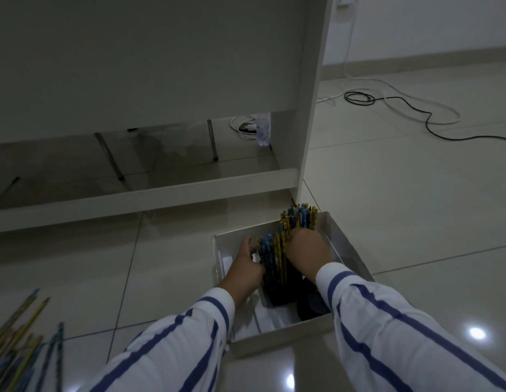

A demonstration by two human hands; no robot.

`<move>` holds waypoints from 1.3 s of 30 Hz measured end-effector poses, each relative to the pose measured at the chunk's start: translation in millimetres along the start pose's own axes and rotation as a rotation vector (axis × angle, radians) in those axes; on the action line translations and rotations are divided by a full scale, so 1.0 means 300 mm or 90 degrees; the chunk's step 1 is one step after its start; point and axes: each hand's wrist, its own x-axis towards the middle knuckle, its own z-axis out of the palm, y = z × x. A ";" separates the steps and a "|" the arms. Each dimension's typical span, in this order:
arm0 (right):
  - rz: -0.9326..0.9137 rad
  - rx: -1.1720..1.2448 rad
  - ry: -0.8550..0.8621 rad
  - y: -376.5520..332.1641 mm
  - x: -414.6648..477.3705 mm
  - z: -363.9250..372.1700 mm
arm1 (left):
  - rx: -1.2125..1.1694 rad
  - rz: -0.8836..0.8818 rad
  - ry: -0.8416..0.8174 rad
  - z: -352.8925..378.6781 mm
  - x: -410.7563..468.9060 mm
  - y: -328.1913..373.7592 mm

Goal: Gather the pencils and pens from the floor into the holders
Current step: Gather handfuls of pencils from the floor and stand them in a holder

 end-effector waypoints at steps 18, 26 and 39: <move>-0.294 -0.021 0.076 -0.549 -0.159 -0.023 | 0.230 0.105 0.177 -0.459 -0.296 0.146; -0.384 0.035 0.011 -0.927 -0.277 0.127 | 0.339 0.082 0.262 -0.848 -0.485 0.035; -0.346 -0.026 -0.220 -1.304 -0.575 0.625 | 0.346 -0.016 0.287 -1.307 -0.596 -0.471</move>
